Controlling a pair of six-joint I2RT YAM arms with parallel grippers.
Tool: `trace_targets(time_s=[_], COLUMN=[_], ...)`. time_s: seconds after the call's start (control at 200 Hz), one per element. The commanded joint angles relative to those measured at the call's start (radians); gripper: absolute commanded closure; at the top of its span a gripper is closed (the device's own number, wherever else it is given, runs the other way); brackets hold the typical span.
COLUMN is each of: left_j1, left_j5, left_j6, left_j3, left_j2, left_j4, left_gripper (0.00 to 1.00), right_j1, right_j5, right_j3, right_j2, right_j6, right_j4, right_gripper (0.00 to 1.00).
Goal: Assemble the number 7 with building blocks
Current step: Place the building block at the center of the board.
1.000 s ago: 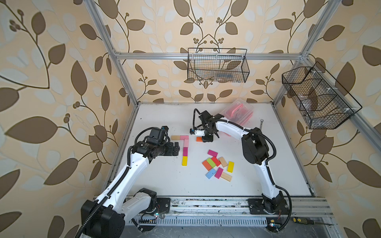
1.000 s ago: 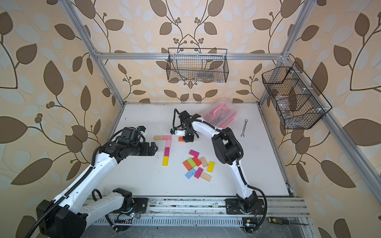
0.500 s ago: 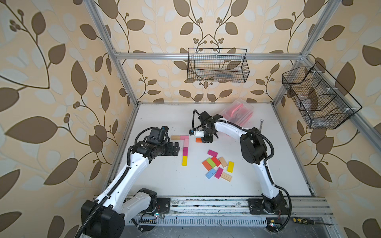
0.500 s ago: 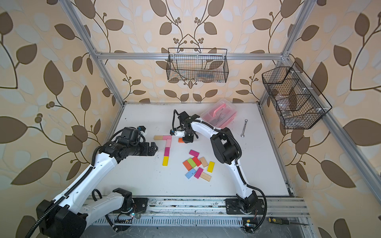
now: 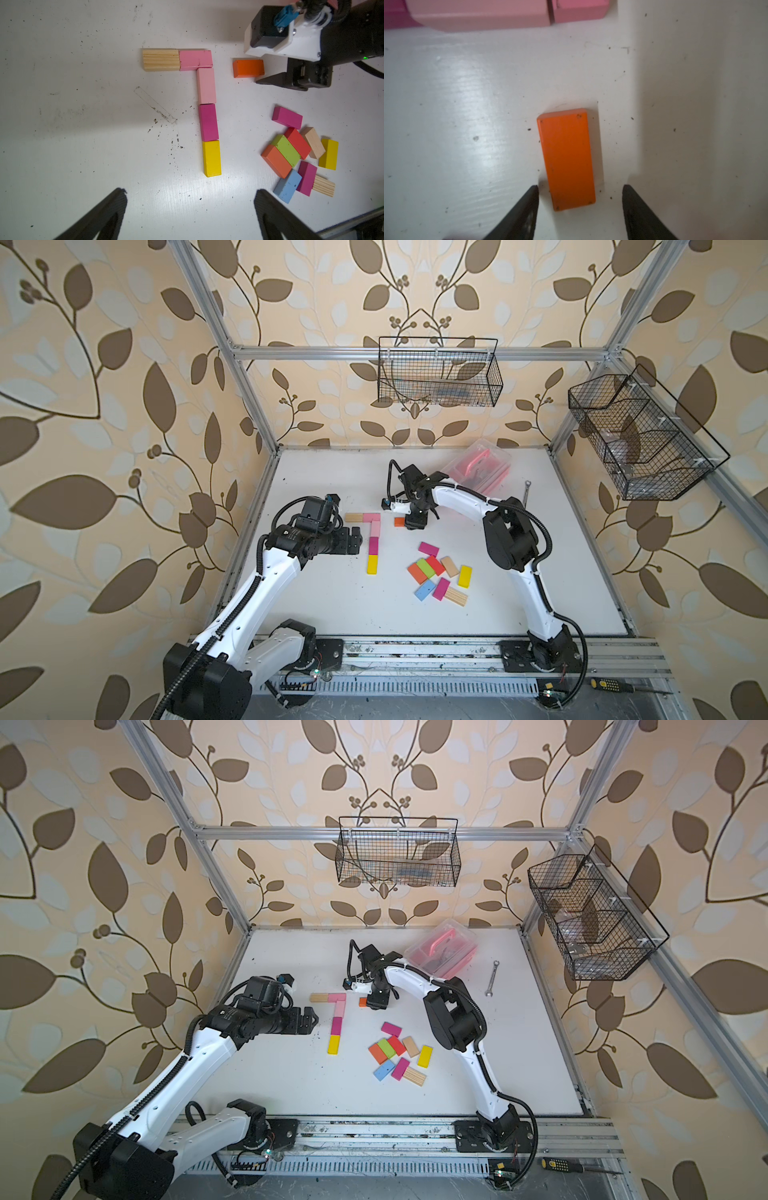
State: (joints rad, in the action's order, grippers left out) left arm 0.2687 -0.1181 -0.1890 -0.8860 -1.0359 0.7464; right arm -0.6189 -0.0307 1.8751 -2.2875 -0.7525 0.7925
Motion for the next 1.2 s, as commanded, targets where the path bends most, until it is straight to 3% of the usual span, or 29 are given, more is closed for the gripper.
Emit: trace_targets(time_s=[0.0,0.15,0.195,0.29,0.43,0.515,0.665,0.83,1.195], left_j1=[0.001,0.001,0.001,0.001,0.001,0.001,0.001,0.0,0.001], left_j5=[0.023,0.029,0.03,0.027,0.035,0.038,0.037,0.028,0.0], left_j6=[0.013,0.021,0.026,0.033,0.042,0.046,0.049,0.051,0.052], left_j3=[-0.029,-0.027,-0.028,-0.027,-0.022,-0.021,-0.021,-0.022,-0.021], left_j2=[0.016,0.017,0.018,0.023,0.038,0.04,0.029,0.014,0.001], left_j4=[0.002,-0.002,-0.002,-0.007,-0.013,-0.014,-0.013,-0.012,-0.013], left_gripper=[0.01,0.01,0.01,0.01,0.01,0.01,0.01,0.01,0.01], right_j1=[-0.001,-0.01,-0.003,0.037,0.2,0.295,0.307,0.303,-0.002], right_j5=[0.003,0.028,0.029,-0.003,-0.258,-0.491,-0.524,-0.537,-0.009], right_j3=[-0.123,-0.424,-0.499,-0.624,-0.773,-0.792,-0.853,-0.89,-0.763], right_j2=[0.183,0.477,0.56,0.71,0.83,0.829,0.907,0.898,0.624], right_j6=[0.076,0.251,0.334,0.558,1.006,1.12,0.953,0.797,0.597], right_j4=[-0.139,-0.471,-0.553,-0.67,-0.768,-0.752,-0.623,-0.432,-0.206], right_gripper=[0.32,0.21,0.01,0.0,0.0,0.0,0.0,0.0,0.03])
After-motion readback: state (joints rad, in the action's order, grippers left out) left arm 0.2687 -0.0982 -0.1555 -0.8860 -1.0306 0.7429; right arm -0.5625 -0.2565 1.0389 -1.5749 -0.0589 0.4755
